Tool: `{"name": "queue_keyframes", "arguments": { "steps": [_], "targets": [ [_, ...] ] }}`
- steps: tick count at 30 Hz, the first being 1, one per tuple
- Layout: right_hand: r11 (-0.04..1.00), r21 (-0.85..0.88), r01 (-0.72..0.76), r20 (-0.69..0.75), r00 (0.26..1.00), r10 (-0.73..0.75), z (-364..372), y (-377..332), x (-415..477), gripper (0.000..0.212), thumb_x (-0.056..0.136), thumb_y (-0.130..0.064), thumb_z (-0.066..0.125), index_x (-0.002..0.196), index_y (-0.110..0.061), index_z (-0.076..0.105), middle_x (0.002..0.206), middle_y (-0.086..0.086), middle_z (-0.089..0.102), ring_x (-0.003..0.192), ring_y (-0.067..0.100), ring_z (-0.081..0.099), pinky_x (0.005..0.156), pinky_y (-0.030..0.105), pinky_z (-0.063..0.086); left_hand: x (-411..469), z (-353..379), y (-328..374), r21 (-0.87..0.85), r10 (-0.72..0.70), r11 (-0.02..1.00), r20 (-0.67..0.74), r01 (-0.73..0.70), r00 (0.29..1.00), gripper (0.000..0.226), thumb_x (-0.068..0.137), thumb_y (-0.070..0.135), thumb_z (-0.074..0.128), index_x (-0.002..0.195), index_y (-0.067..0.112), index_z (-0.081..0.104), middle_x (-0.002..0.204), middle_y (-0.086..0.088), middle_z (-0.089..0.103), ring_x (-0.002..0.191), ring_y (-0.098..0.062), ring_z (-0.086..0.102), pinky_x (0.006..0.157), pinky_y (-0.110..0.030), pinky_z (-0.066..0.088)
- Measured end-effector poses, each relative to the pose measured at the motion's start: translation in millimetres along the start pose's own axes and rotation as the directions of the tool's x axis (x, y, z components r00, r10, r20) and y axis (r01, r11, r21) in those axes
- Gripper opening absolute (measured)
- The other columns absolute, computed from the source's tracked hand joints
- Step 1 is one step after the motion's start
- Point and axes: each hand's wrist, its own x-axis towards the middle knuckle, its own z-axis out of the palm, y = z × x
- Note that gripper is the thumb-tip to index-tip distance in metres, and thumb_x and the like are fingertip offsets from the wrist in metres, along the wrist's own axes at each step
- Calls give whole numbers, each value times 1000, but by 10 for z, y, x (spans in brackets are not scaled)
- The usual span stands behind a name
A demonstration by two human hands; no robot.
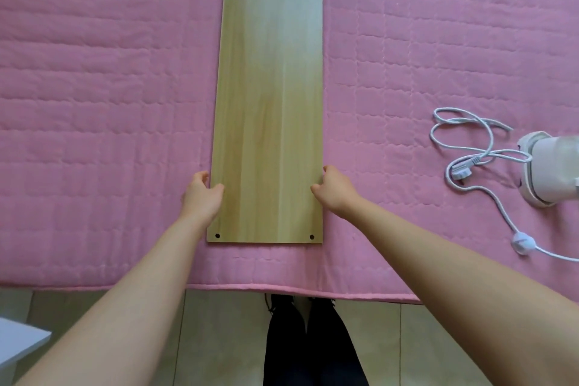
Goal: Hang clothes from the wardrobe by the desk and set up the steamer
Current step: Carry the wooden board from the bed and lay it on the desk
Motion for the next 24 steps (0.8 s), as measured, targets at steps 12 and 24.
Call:
{"name": "queue_keyframes", "arguments": {
  "steps": [12,24],
  "targets": [
    [963,259,-80,-11,996,86,99,-77,129,52,83,-16,64,122,-2,33,116,18,51,89,28,55,62,35,46,-54,243,-106,431,135,889,67,-151,989,81,86,22,56,152,19,10,146,-15,26,133,-35,25,110,-45,26],
    [962,229,-146,184,977,104,390,433,-410,88,81,-19,71,147,-24,14,119,2,41,98,29,60,71,41,58,-562,130,-727,392,-44,919,-4,42,999,76,88,22,56,150,19,13,144,-16,29,131,-37,34,106,-50,34]
  ]
}}
